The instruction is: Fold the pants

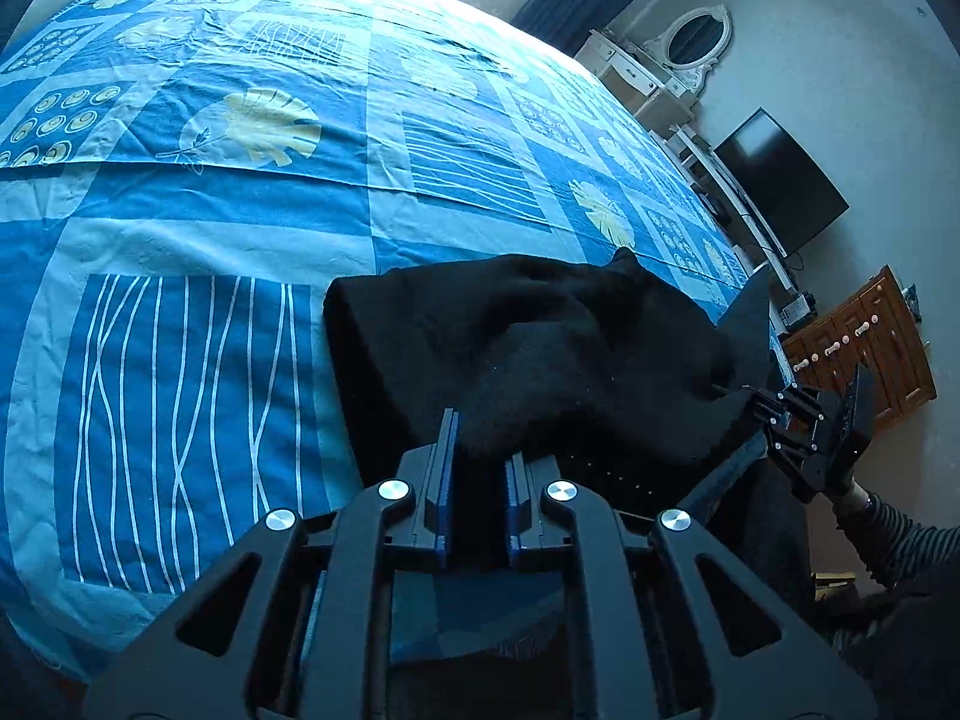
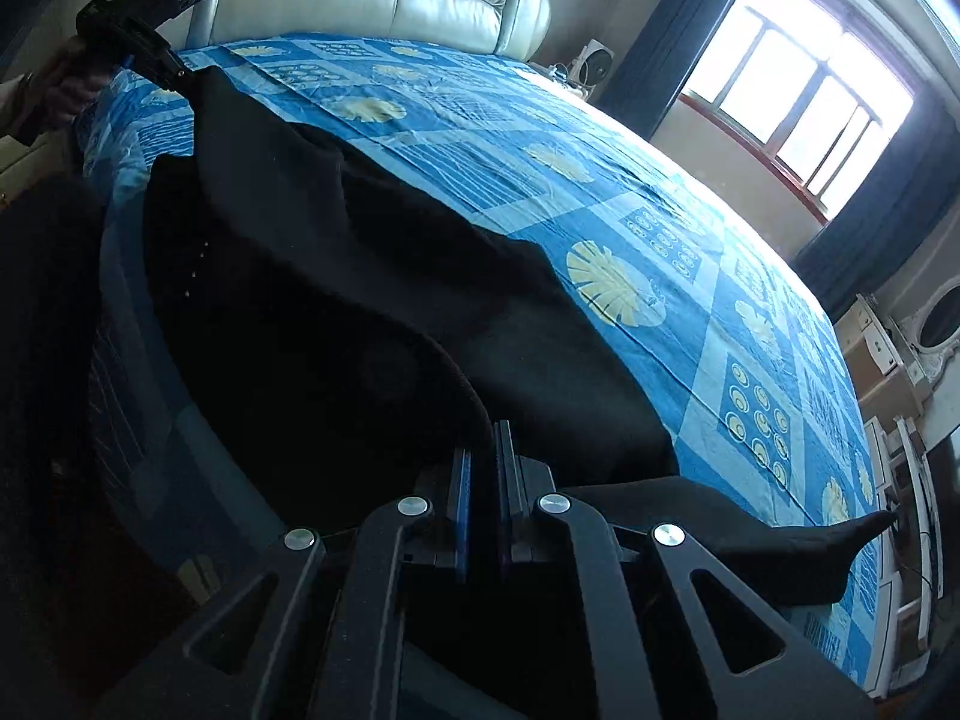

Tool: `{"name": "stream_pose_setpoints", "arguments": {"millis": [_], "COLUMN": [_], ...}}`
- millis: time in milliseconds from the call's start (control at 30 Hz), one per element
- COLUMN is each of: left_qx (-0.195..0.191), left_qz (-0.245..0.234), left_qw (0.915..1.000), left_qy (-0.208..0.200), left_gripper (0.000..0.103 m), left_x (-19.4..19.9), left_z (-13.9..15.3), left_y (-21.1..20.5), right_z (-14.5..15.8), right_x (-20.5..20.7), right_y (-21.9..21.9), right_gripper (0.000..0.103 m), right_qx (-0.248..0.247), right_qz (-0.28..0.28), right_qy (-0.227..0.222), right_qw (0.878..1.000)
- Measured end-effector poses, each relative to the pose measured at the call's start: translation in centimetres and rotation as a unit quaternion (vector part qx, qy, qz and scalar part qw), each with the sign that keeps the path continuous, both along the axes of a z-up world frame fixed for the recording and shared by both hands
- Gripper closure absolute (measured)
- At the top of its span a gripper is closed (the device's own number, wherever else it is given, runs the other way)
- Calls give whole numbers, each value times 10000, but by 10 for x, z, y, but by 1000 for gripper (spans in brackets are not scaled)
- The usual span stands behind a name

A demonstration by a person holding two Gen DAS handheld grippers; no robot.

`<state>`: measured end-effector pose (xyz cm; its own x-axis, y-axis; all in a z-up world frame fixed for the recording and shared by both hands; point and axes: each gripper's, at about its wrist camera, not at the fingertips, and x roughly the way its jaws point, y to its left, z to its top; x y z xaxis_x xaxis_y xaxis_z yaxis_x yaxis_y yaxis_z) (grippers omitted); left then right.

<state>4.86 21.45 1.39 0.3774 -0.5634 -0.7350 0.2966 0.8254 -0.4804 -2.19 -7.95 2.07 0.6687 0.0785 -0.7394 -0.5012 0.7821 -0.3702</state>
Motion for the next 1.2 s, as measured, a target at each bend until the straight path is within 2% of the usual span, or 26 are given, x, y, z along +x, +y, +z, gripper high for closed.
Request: {"name": "stream_pose_setpoints", "arguments": {"millis": [100, 167, 233, 267, 300, 367, 433, 467, 533, 633, 733, 833, 967, 1067, 1100, 1133, 1167, 1200], "left_qx": [300, 331, 277, 195, 84, -195, -592, -774, -1087, -1201, -1314, -1357, -1284, -1260, -1240, -1209, -1220, -1238], "left_qz": [-7, 24, 143, 220, 313, 494, 692, 803, 968, 1143, 1290, 1412, 1482, 1613, 1680, 1742, 1763, 1758], "left_qw": [9994, 9989, 9985, 9983, 9980, 9967, 9937, 9914, 9868, 9841, 9810, 9788, 9782, 9758, 9747, 9735, 9725, 9714], "left_qy": [198, 338, 451, 496, 540, 614, 649, 680, 709, 637, 611, 599, 680, 764, 798, 851, 910, 1005], "left_gripper": [89, 87, 76, 68, 66, 66, 66, 64, 60, 58, 58, 58, 58, 58, 58, 60, 73, 92], "left_x": [-7, -9, -15, -18, -22, -31, -39, -43, -48, -50, -44, -34, -25, -23, -22, -22, -21, -21], "left_z": [-13, -19, -22, -22, -22, -20, -18, -18, -17, -17, -19, -21, -28, -36, -39, -42, -45, -48], "left_y": [-3, 1, 8, 13, 18, 25, 29, 29, 23, 8, 0, -5, -11, -9, -9, -9, -9, -10], "right_z": [-25, -31, -27, -23, -19, -10, -4, -2, -2, -13, -33, -45, -59, -70, -73, -73, -72, -68], "right_x": [-7, -13, -16, -15, -15, -14, -12, -11, -6, 2, 2, 1, 1, -4, -4, -4, -4, -2], "right_y": [2, 1, -1, -4, -9, -19, -29, -35, -47, -62, -62, -56, -50, -48, -49, -50, -47, -44], "right_gripper": [96, 95, 93, 87, 78, 69, 67, 67, 66, 66, 66, 65, 60, 60, 60, 60, 65, 81], "right_qx": [-178, -195, -90, 59, 268, 772, 1537, 2008, 2945, 4225, 5177, 5746, 6135, 6525, 6613, 6646, 6587, 6466], "right_qz": [5, 1, -54, -106, -172, -374, -619, -793, -1140, -1580, -1914, -2186, -2519, -2791, -2890, -2980, -3040, -3039], "right_qy": [195, 204, 233, 314, 417, 617, 971, 1176, 1614, 2193, 2710, 2858, 2936, 2931, 2885, 2822, 2771, 2748], "right_qw": [9997, 9996, 9997, 9994, 9986, 9944, 9814, 9693, 9350, 8651, 7886, 7351, 6884, 6406, 6292, 6243, 6300, 6435]}}
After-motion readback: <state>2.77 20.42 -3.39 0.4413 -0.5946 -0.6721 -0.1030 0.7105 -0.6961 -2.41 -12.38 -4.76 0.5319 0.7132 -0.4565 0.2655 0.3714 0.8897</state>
